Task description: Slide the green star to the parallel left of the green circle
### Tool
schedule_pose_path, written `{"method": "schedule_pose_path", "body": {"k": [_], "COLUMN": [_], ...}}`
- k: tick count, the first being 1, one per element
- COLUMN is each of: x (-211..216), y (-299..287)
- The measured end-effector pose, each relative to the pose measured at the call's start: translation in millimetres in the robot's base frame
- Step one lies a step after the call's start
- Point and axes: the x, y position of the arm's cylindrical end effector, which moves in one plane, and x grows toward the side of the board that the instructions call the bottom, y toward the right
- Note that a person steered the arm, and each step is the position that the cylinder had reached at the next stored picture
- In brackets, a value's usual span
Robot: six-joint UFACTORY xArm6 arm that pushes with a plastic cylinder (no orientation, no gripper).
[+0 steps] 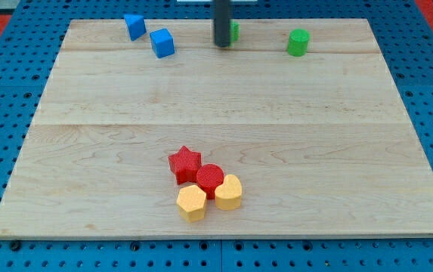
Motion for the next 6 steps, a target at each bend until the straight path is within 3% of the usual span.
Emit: {"method": "schedule_pose_path", "body": {"k": [1,2,3,4,6], "x": [25.3,19.0,-25.1,-56.2,-30.8], "y": [-3.2,-68.3,-119.8,-63.7,60.8]}}
